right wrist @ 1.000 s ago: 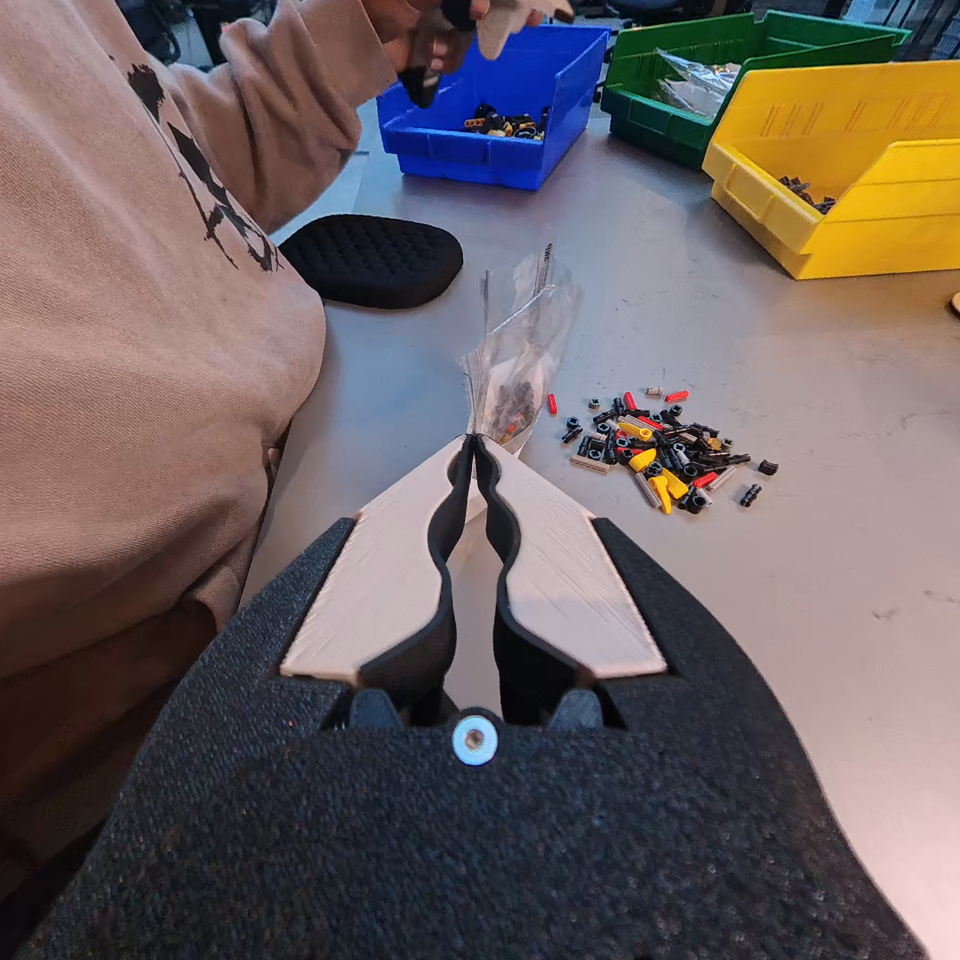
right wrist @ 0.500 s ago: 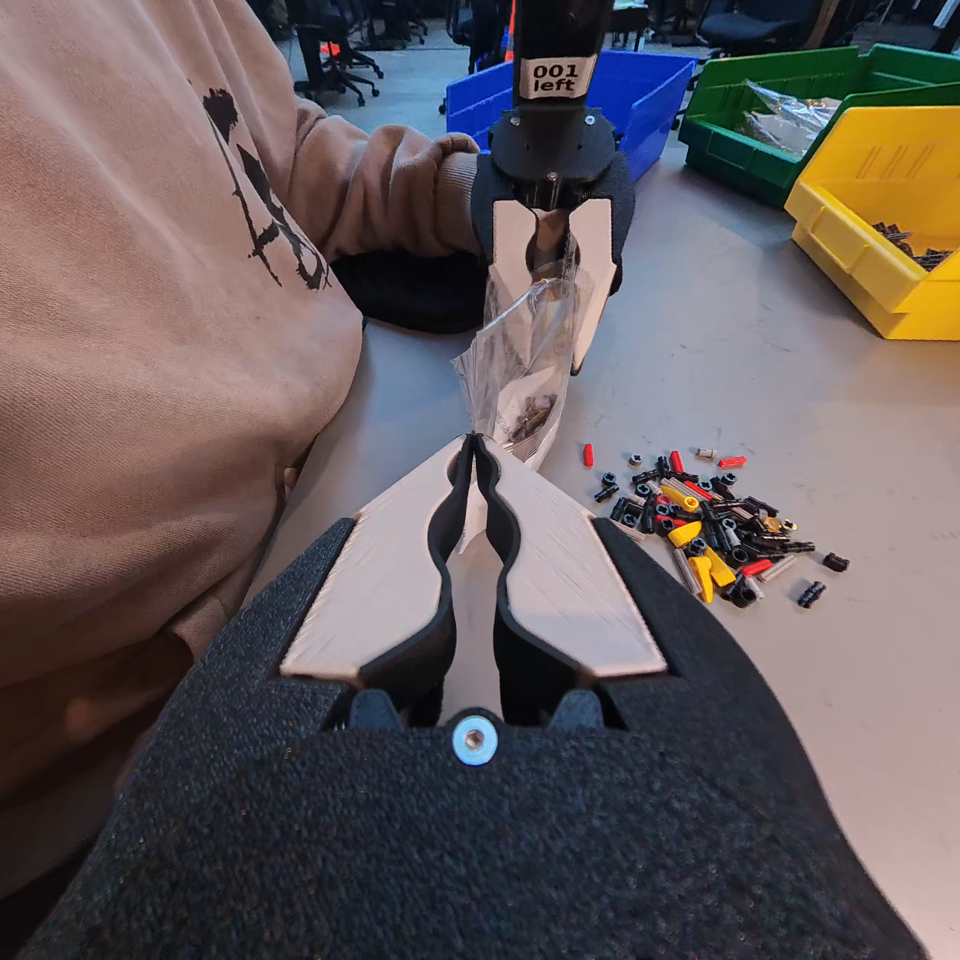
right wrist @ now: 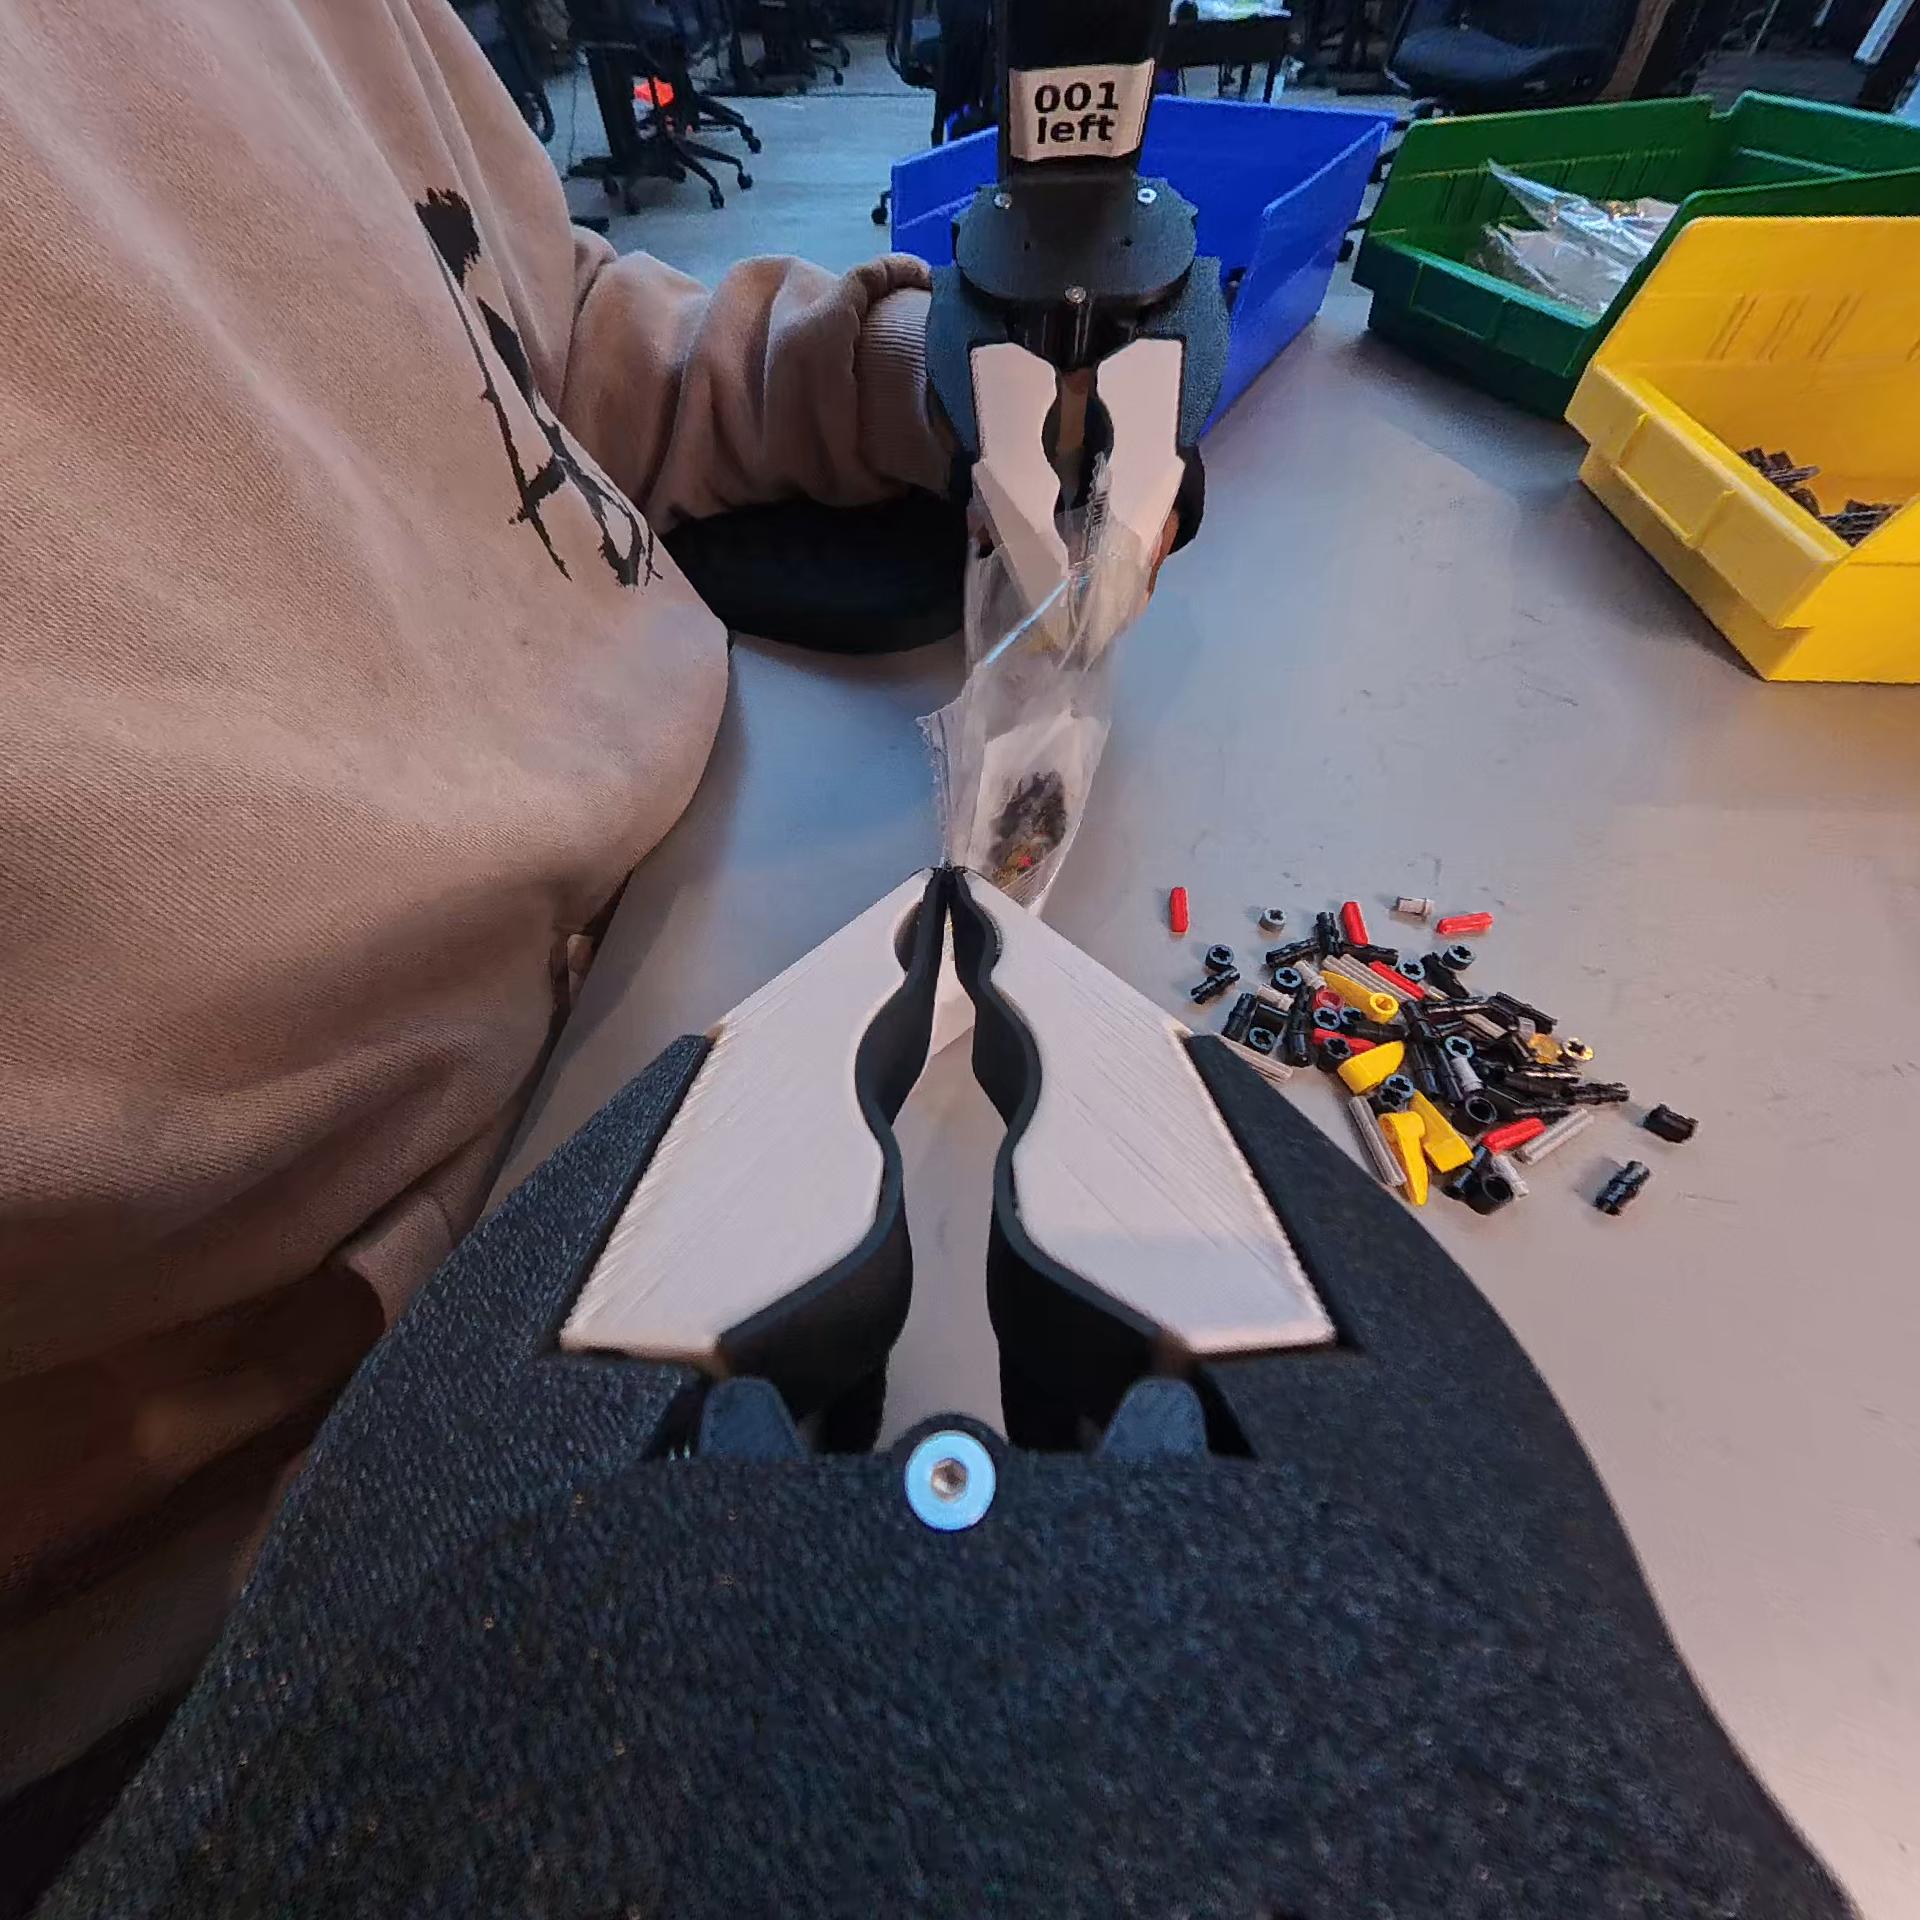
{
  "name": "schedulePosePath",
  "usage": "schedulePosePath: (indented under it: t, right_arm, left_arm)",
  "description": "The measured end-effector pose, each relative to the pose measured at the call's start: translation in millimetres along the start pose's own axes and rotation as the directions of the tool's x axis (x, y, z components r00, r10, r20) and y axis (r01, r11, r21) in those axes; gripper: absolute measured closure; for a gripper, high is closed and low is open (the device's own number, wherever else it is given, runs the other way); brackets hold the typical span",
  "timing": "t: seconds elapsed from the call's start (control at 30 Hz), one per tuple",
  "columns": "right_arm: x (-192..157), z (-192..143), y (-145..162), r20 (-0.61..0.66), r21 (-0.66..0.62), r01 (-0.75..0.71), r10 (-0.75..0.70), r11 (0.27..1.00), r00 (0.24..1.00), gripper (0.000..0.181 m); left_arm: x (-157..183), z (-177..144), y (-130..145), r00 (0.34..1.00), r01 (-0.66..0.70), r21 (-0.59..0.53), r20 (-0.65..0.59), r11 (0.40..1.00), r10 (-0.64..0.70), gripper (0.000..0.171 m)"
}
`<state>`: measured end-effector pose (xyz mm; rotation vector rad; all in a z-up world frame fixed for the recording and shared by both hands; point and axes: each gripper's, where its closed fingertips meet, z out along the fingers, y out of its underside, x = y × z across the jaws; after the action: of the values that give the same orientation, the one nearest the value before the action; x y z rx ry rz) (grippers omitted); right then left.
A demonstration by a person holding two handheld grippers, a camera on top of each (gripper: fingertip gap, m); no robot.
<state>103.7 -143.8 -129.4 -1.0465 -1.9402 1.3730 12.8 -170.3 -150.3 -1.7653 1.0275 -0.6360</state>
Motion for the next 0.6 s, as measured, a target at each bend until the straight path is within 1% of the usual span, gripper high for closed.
schedulePosePath:
  t: [0.07, 0.1, 0.13, 0.17, 0.2, 0.27, 0.3, 0.33, 0.37, 0.4, 0.43, 0.47, 0.53, 0.6]
  right_arm:
    - [-2.7, -1.8, -3.7, 0.018, 0.017, -0.014, 0.014, 1.0, 1.0, 0.181]
    - [-3.5, -6.4, -9.9, 0.035, 0.053, -0.042, 0.041, 0.998, 0.999, 0.175]
    - [-2.5, -13.6, -18.1, 0.055, 0.099, -0.086, 0.081, 0.991, 0.995, 0.161]
    - [2.5, -22.5, -25.6, 0.061, 0.143, -0.125, 0.117, 0.982, 0.991, 0.151]
    - [11.1, -32.5, -32.6, 0.047, 0.193, -0.14, 0.133, 0.971, 0.99, 0.147]
    - [33.7, -50.2, -42.8, -0.004, 0.281, -0.148, 0.156, 0.948, 0.988, 0.149]
    - [48.1, -51.7, -39.8, -0.051, 0.267, -0.158, 0.178, 0.951, 0.983, 0.153]
    - [58.2, -44.6, -27.9, -0.097, 0.182, -0.147, 0.166, 0.972, 0.981, 0.154]
    - [64.5, -31.9, -8.9, -0.136, 0.043, -0.111, 0.116, 0.993, 0.984, 0.156]
    - [69.8, -17.8, 13.2, -0.164, -0.111, -0.065, 0.046, 0.992, 0.985, 0.158]
    - [71.1, -3.8, 32.7, -0.155, -0.238, -0.027, -0.01, 0.971, 0.988, 0.157]
    - [70.1, 8.9, 46.4, -0.128, -0.315, -0.011, -0.031, 0.949, 0.991, 0.157]
    - [76.0, 24.7, 61.5, -0.133, -0.392, -0.028, -0.026, 0.92, 0.991, 0.157]
    - [76.7, 29.6, 68.0, -0.129, -0.425, -0.033, -0.024, 0.905, 0.991, 0.157]
  left_arm:
    - [7.0, -1.4, -1.0, 0.999, -0.02, 0.004, -0.032, 1.0, 0.02, 0.171]
    - [9.6, -2.4, -2.1, 0.999, -0.028, 0.01, -0.044, 1.0, 0.028, 0.171]
    - [11.4, -3.1, -2.2, 0.998, -0.033, 0.012, -0.052, 0.999, 0.033, 0.171]
    - [12.0, -3.6, -1.4, 0.998, -0.036, 0.01, -0.056, 0.999, 0.036, 0.171]
    - [12.0, -4.1, -0.6, 0.998, -0.036, 0.008, -0.057, 0.999, 0.036, 0.171]
    - [9.9, -5.4, 0.4, 0.998, -0.023, 0.011, -0.054, 1.0, 0.024, 0.171]
    - [9.0, -5.5, 1.1, 0.998, -0.017, 0.011, -0.054, 1.0, 0.017, 0.171]
    - [8.2, -5.0, 1.8, 0.999, -0.012, 0.012, -0.053, 1.0, 0.013, 0.171]
    - [7.4, -4.4, 1.6, 0.999, -0.009, 0.017, -0.049, 1.0, 0.009, 0.171]
    - [6.3, -3.7, 1.4, 0.999, -0.006, 0.02, -0.043, 1.0, 0.006, 0.171]
    - [5.3, -3.0, 1.3, 0.999, -0.003, 0.019, -0.036, 1.0, 0.003, 0.171]
    - [3.9, -2.6, 0.9, 1.0, -0.001, 0.021, -0.027, 1.0, 0.002, 0.171]
    - [1.2, -2.1, 0.0, 1.0, -0.002, 0.025, -0.003, 1.0, 0.002, 0.171]
    - [-2.0, -2.2, 0.2, 1.0, -0.004, 0.024, 0.025, 1.0, 0.003, 0.171]
